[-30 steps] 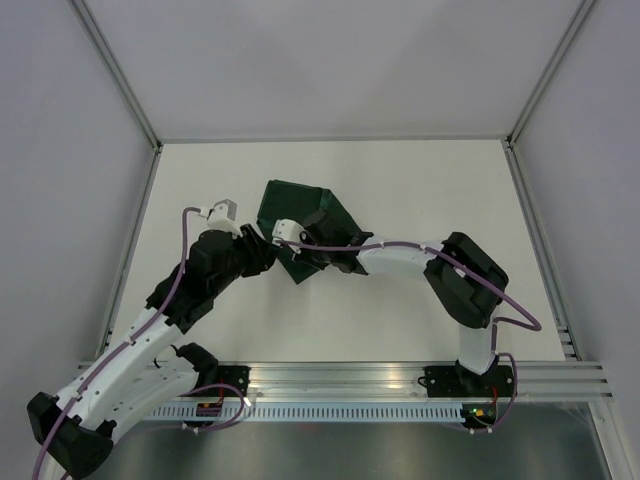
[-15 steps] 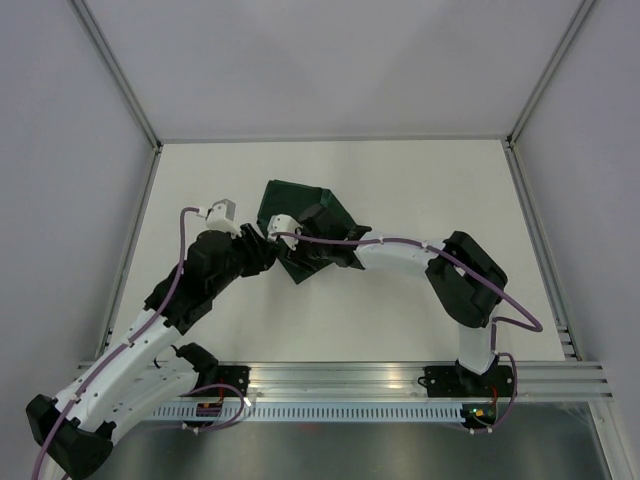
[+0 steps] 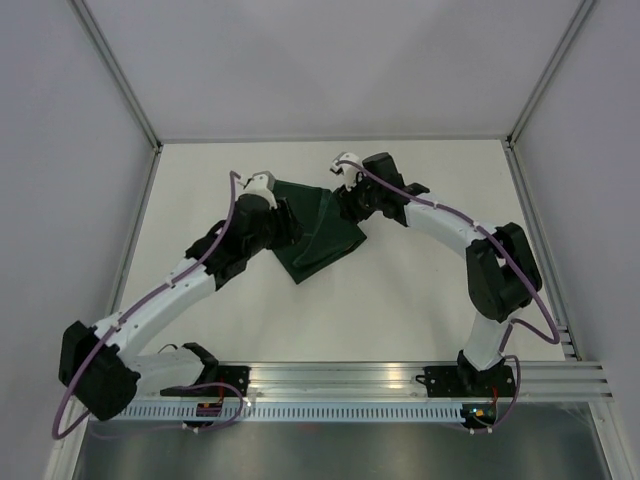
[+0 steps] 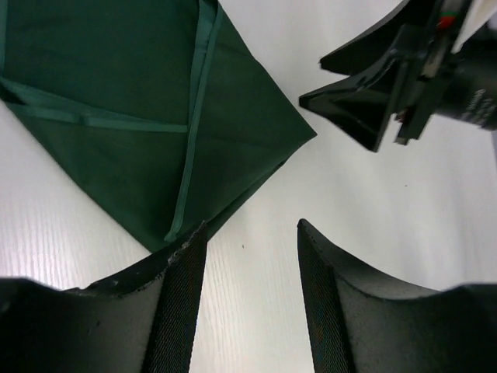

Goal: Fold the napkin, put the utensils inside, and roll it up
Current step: Fold the napkin at the center of the board.

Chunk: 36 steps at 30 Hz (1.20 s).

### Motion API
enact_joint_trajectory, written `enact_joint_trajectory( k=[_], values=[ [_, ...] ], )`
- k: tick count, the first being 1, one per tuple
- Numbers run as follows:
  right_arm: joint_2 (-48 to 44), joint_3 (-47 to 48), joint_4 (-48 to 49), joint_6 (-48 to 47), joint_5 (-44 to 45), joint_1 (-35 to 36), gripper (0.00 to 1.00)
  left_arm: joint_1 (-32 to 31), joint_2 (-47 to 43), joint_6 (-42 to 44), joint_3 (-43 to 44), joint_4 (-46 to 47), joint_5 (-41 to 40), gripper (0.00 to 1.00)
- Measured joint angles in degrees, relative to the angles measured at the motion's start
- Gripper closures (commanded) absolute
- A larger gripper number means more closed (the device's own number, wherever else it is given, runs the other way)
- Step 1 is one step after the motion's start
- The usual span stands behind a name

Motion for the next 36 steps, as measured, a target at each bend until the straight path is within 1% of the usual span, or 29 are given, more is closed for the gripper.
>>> enact_joint_trajectory(
  k=[2,3,5,6,8,11,16,20,23,29,36],
  values=[
    [-0.76,0.00,-0.81,0.87,0.57,-2.95,0.46,-1.14,6.01,1.99,2.84,1.03,-0.52,0.45],
    [-0.87,0.00,-1.09,1.18,0.79,-3.93,0.47,-1.70,8.92,3.04,4.22,1.42,-0.72,0.47],
    [-0.87,-0.04,-1.66,1.70,1.55,-5.20,0.47,-2.75,13.64,4.83,6.45,1.84,-1.57,0.50],
    [-0.85,-0.17,-1.92,1.81,1.79,-5.57,0.47,-3.32,16.68,5.92,7.91,2.14,-2.29,0.53],
    [-0.66,-0.22,-2.21,1.97,2.03,-6.32,0.48,-3.96,21.16,7.39,9.88,2.60,-3.76,0.54],
    [0.55,-0.09,-2.38,1.99,2.05,-6.88,0.49,-4.35,26.18,8.50,11.47,2.84,-5.49,0.56],
    [6.60,1.70,-3.56,1.99,2.05,-7.26,0.50,-4.63,33.46,9.70,12.70,2.93,-8.41,0.59],
    [10.32,2.16,-4.59,2.01,2.10,-7.26,0.50,-5.25,38.07,10.29,13.22,2.95,-9.73,0.61],
    [11.26,2.16,-5.05,2.01,2.21,-7.26,0.51,-5.73,40.37,10.58,13.25,2.91,-10.16,0.62],
    [11.28,1.57,-4.90,1.99,2.21,-7.26,0.52,-6.86,42.47,11.21,13.25,2.91,-10.69,0.62],
    [8.39,-3.10,-4.94,1.60,1.68,-7.26,0.54,-7.58,43.43,12.83,13.22,2.99,-10.64,0.64]
  ],
)
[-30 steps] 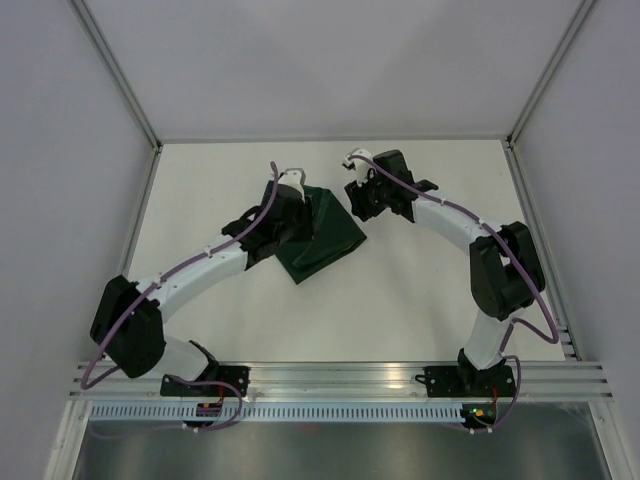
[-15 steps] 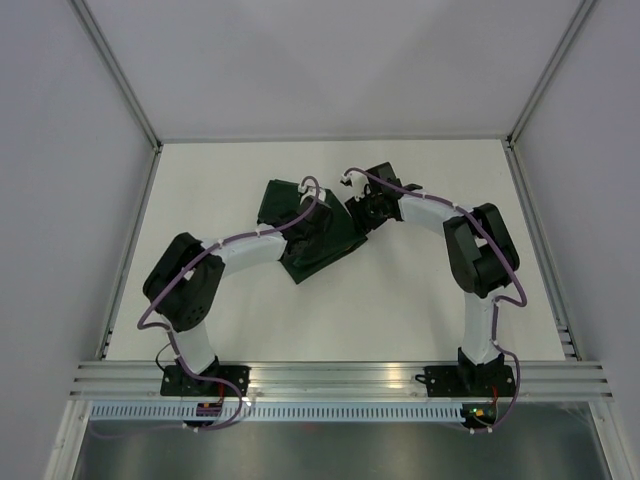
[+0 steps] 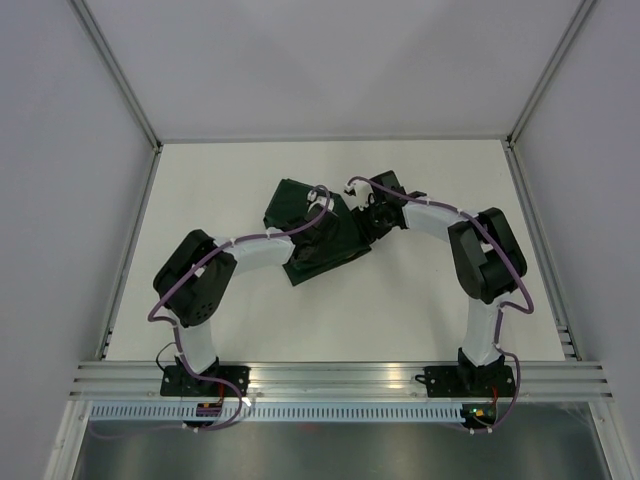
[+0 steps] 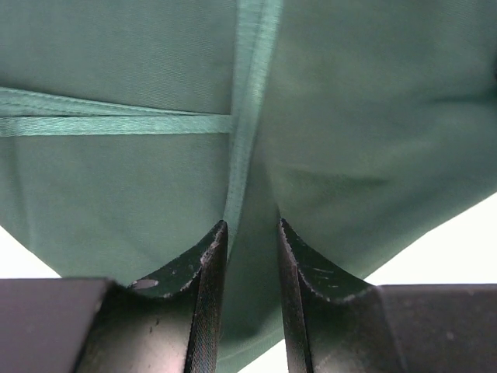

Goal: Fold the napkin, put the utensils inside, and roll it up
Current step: Fold the napkin at the center of the board.

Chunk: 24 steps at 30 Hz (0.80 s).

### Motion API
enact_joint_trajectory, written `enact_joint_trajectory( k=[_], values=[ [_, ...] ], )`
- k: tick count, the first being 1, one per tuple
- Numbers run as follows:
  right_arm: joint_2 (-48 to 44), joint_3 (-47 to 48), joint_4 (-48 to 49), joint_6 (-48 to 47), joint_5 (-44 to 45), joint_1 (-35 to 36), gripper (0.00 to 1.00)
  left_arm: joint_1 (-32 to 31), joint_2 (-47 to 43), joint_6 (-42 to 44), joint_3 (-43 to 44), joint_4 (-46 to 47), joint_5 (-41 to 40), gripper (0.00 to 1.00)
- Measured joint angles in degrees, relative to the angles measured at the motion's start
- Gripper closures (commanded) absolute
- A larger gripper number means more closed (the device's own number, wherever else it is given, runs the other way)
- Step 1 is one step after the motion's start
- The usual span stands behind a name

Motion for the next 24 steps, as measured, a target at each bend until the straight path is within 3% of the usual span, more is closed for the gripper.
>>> enact_joint_trajectory(
  k=[10,24],
  values=[
    [-8.31,-7.34,-3.74,-0.94,-3.72,0.00,0.55,0.02,0.00,4.46,-1.75,2.64,3.30,0.65],
    [-18.21,-13.99,-7.23,-3.96,-7.54,0.17,0.55,0.00,-1.42,11.80,-5.05,8.68,14.82,0.65]
  ],
)
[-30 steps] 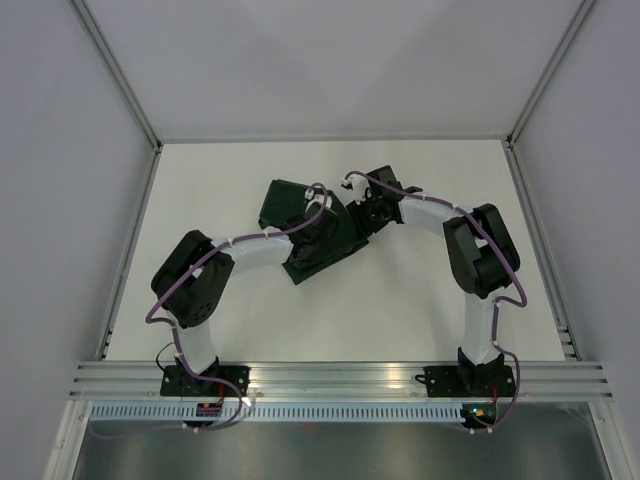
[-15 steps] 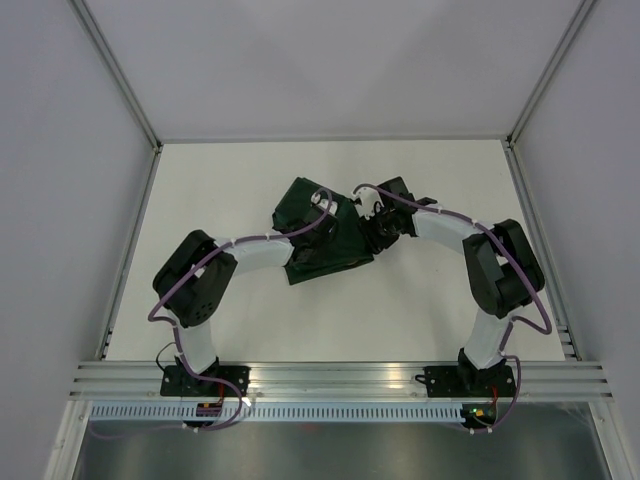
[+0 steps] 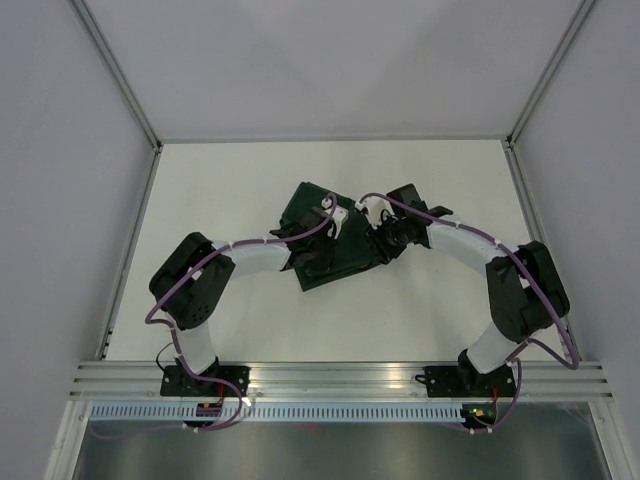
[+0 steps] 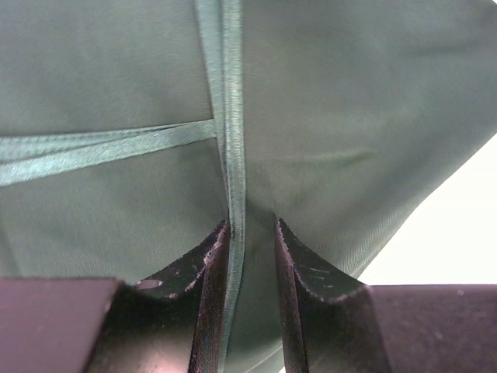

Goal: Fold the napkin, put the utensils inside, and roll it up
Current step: Fold the napkin at the center of the board.

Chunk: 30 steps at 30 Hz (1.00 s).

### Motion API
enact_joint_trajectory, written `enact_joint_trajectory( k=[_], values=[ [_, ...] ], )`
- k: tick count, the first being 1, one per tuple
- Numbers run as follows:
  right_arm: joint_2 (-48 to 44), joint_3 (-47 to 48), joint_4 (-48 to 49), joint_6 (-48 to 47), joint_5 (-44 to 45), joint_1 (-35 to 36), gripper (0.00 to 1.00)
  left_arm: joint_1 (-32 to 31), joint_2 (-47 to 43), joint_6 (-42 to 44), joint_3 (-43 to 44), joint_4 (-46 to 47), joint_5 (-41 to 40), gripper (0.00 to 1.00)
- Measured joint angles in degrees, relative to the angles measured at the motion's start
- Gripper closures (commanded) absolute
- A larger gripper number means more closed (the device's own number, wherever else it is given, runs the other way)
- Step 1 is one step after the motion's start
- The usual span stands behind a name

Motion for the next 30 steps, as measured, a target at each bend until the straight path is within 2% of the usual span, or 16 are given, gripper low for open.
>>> enact_joint_trajectory(
  k=[6,7,13,20,30],
  values=[
    [-4.11,-1.60,2.69,-3.30,3.74,0.02,0.59,0.00,0.04,1.77,0.00,0.26,3.45,0.66],
    [-4.15,-1.60,3.39,-3.45,4.63,0.00,0.62,0.00,0.04,1.86,0.00,0.28,3.54,0.65],
    [-1.31,-1.57,7.93,-3.58,10.40,-0.02,0.64,0.00,0.11,1.92,0.00,0.48,4.35,0.65],
    [4.92,-1.46,9.75,-3.72,12.02,-0.02,0.66,0.00,0.11,2.14,0.00,0.50,4.37,0.64],
    [5.22,-1.99,9.64,-4.63,11.45,0.09,0.68,-0.20,0.11,3.02,0.04,0.44,4.35,0.61]
  ],
)
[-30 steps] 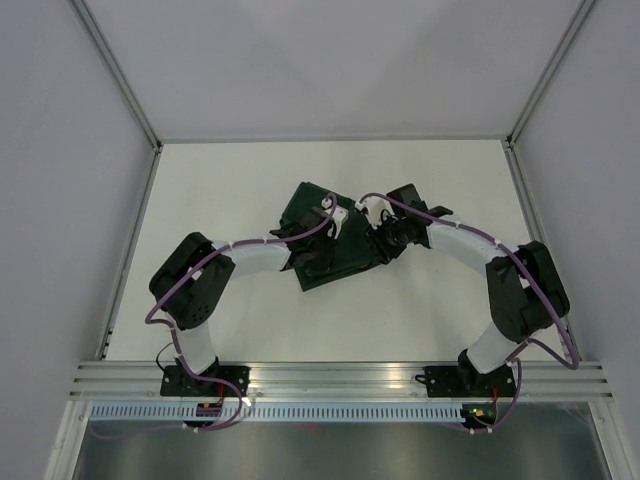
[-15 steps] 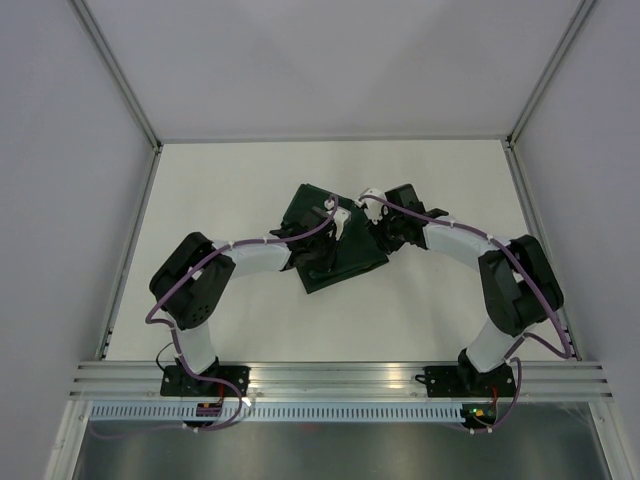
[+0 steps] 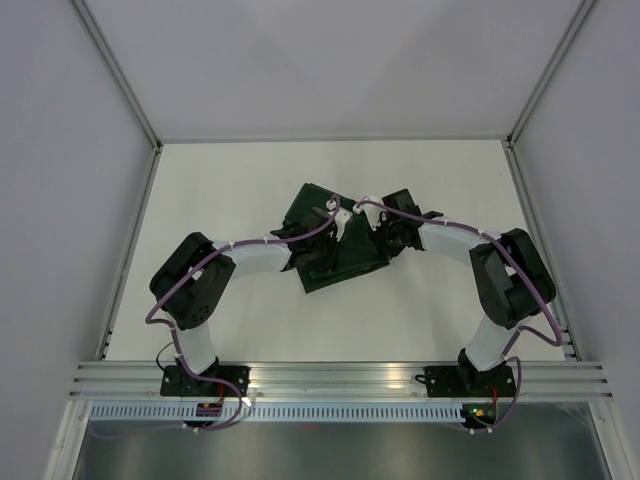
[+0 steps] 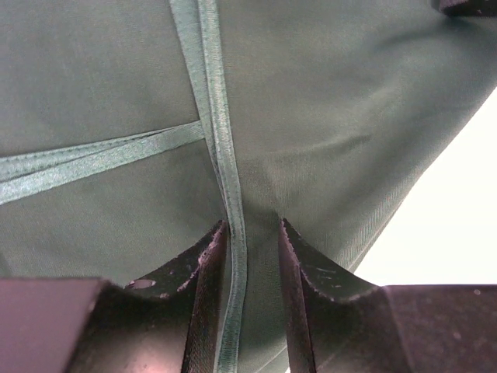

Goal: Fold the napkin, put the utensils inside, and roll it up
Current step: Fold the napkin at the center of the board.

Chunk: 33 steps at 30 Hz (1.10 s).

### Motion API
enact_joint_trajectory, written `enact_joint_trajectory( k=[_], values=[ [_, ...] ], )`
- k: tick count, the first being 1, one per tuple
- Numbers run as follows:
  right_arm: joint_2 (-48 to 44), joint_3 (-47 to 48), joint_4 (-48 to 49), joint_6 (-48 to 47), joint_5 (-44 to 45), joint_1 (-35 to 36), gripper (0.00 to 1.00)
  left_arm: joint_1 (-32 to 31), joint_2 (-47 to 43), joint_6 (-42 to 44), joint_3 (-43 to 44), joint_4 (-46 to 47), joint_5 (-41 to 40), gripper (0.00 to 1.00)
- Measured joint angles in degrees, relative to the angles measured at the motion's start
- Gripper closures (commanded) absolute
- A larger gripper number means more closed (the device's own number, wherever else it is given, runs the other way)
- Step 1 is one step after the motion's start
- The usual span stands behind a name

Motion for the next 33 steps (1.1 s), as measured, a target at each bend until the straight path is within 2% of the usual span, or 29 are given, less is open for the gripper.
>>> enact_joint_trajectory(
  k=[16,24,29,33],
  values=[
    [-11.39,-4.74,-8.09,-2.56,-5.03,3.10,0.68,0.37,0.98,1.66,2.21,-2.43,-0.15,0.59],
    [-13.88,-4.74,-8.55,-2.97,-4.70,3.23,0.67,1.29,1.68,3.19,3.15,-2.78,0.26,0.57],
    [-15.80,-4.72,-7.32,-4.11,-3.89,3.21,0.66,1.40,0.76,3.74,3.32,-3.26,0.50,0.51],
    [-16.11,-4.68,-6.93,-6.01,-4.44,2.71,0.64,1.62,-3.96,3.67,4.68,-4.92,-0.17,0.46]
  ],
)
